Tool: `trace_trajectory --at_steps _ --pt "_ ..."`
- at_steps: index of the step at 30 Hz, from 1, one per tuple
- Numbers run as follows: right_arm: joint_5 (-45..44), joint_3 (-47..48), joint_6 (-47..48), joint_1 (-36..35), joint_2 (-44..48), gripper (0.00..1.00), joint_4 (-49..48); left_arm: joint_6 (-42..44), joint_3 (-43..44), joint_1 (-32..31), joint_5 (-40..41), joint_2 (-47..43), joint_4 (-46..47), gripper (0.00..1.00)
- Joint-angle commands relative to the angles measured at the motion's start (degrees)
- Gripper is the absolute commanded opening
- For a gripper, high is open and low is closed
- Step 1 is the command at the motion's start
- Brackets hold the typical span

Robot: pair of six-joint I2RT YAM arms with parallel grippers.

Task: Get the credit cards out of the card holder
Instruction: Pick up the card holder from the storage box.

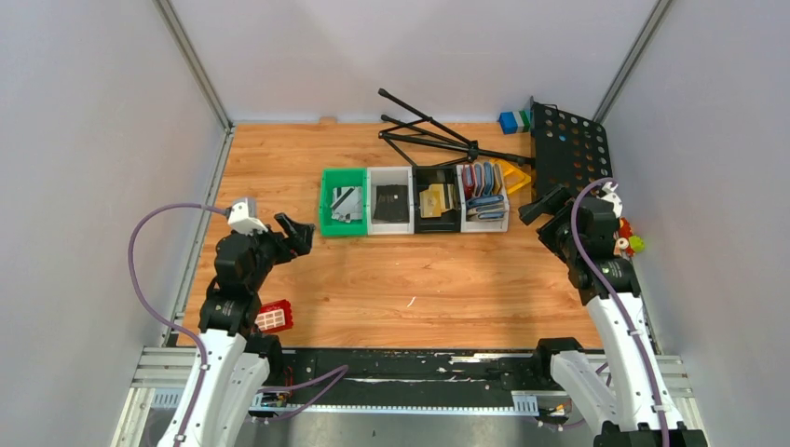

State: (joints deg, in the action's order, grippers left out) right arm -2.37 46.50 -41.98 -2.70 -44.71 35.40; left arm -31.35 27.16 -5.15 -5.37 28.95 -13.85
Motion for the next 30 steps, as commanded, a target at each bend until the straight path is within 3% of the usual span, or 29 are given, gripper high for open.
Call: trace_trajectory --at_steps 1,11,16,30 --pt "-4.1 1.85 -3.67 0.16 -1.23 0.99 -2.47 1.43 -0.84 0.15 -5.43 -0.33 6.8 1.0" --pt "0.65 2.93 -11.6 0.15 -10.9 0.92 -9.39 3.96 -5.71 0.11 -7.6 4.01 21.27 0.99" --pt "3.33 3.59 -15.11 0.06 -15.67 0.79 -12.53 3.19 -12.44 0.14 -7.54 2.12 27.91 0.97" --pt "3.26 10.07 -16.91 -3.28 -32.24 0.65 -16.51 3.01 -15.93 0.14 -8.51 -1.78 29.98 0.97"
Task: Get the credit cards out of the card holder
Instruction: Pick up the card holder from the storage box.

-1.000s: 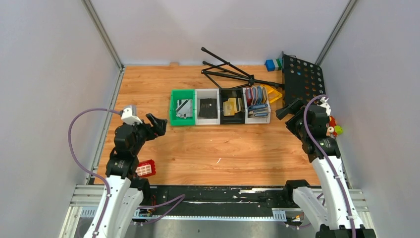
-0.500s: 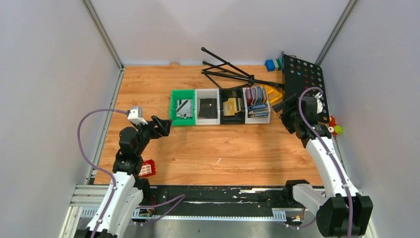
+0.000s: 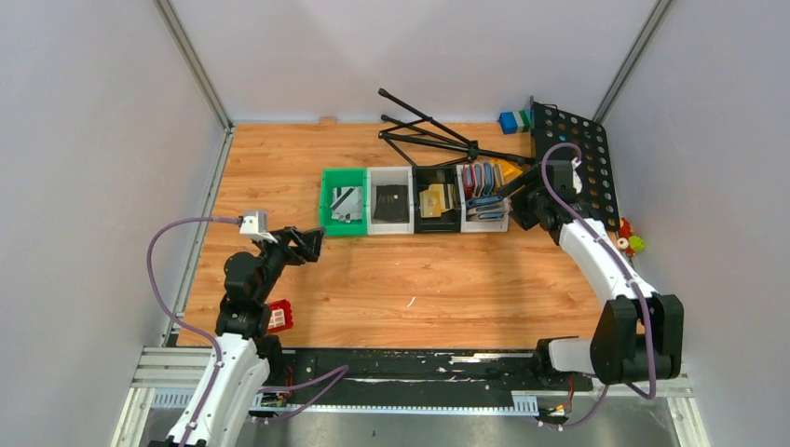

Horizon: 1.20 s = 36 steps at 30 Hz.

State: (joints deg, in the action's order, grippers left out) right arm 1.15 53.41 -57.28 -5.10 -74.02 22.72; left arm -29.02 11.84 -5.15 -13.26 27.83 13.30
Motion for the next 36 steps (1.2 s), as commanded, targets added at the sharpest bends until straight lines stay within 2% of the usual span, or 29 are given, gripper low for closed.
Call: trace_trajectory --at_steps 1,6,11,19,31,36 --pt "-0.34 3.64 -1.69 -1.14 -4.11 0.65 -4.25 0.59 -0.8 0.14 -0.82 -0.61 3.03 0.97" --pt "-1.05 6.58 -1.85 -2.76 -8.65 0.63 -3.4 0.49 -0.8 0.14 -1.04 0.44 3.61 0.97" --pt "-6.83 9.6 0.29 -4.43 -10.4 0.59 -1.85 0.47 -0.76 0.09 -1.22 0.43 3.66 0.97" --pt "-14.45 14.08 3.76 -6.65 -9.21 0.66 5.44 0.5 -0.32 0.08 -1.42 0.34 3.09 0.97" --pt "-13.04 13.33 0.76 -6.7 -10.02 0.68 5.18 0.36 -0.08 0.14 -1.7 0.81 3.05 0.98" --pt "-11.79 13.65 0.56 -6.67 -12.08 0.61 4.03 0.38 0.14 0.14 -1.86 1.7 3.2 0.98"
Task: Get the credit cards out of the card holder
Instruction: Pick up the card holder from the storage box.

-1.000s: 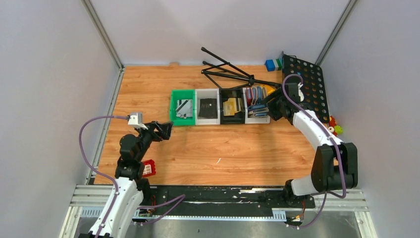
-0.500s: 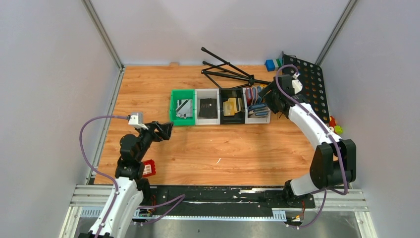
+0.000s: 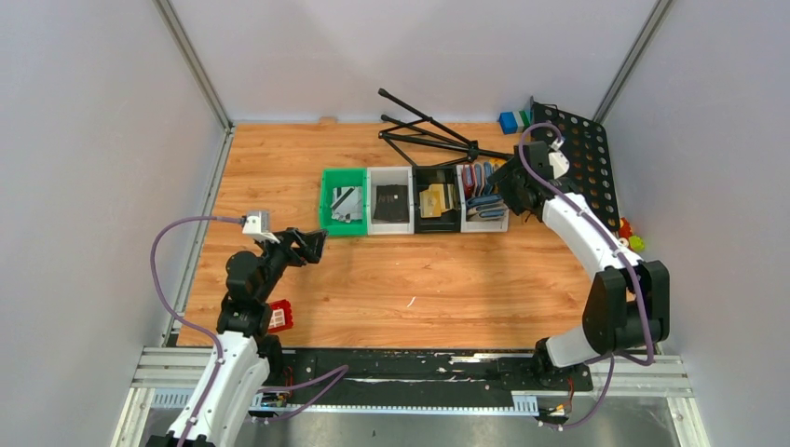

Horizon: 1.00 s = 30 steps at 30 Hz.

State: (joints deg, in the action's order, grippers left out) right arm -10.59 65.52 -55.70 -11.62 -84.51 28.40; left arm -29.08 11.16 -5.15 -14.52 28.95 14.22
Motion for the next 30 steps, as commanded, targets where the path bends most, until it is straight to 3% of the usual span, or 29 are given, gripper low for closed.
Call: trace_trajectory --at_steps 1,8,13,20,26,30 --pt "0.03 1.71 -1.07 -0.16 -1.9 0.6 -1.72 0.43 0.85 0.14 -0.6 0.75 2.37 0.98" --pt "1.75 2.51 -2.36 -0.16 -4.13 0.58 -1.77 0.43 0.98 0.14 -0.7 1.53 2.59 0.98" --pt "1.86 3.48 -1.69 -0.27 -4.03 0.34 -1.32 0.34 1.02 0.14 -0.77 2.0 2.66 0.98" --pt "1.54 4.81 -2.0 -0.25 0.93 0.12 2.39 0.34 1.09 0.09 -0.83 1.98 2.66 0.98" --pt "3.84 4.78 -0.87 -0.25 6.78 0.07 4.38 0.33 1.24 0.14 -1.12 2.08 2.53 0.98" --pt "9.34 5.65 5.49 -0.42 9.79 0.02 2.96 0.15 1.16 0.13 -1.08 2.2 2.71 0.98"
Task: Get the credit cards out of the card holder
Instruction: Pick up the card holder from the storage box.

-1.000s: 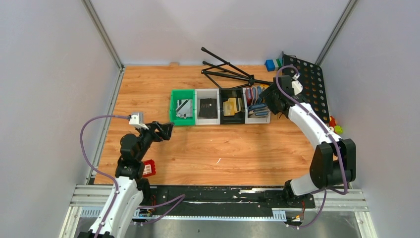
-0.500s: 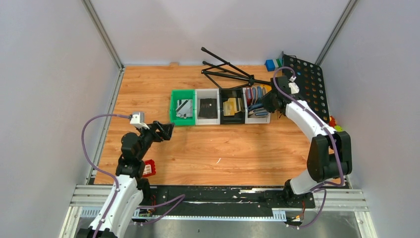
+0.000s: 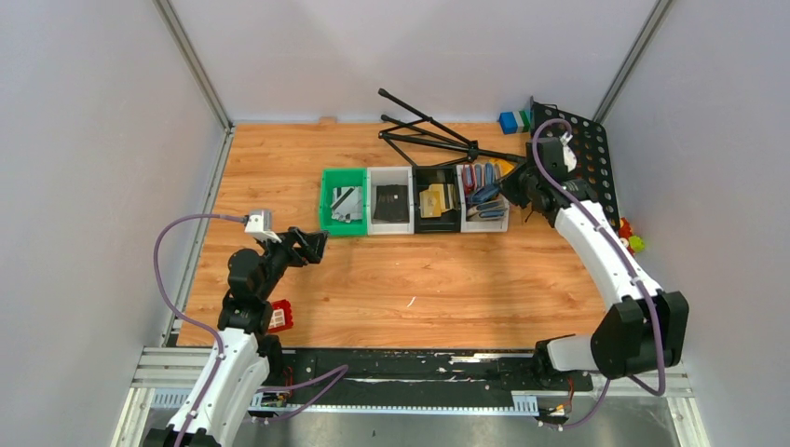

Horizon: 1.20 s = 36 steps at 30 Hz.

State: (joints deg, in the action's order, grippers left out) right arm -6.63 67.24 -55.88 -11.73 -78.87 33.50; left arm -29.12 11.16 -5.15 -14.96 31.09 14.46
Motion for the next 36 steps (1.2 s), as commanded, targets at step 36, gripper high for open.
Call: trace_trajectory --at_steps 36 --pt "71.68 -9.09 37.92 -8.44 9.83 0.0 -26.94 -24.41 17.76 -12.69 -34.14 28.59 33.9 1.0"
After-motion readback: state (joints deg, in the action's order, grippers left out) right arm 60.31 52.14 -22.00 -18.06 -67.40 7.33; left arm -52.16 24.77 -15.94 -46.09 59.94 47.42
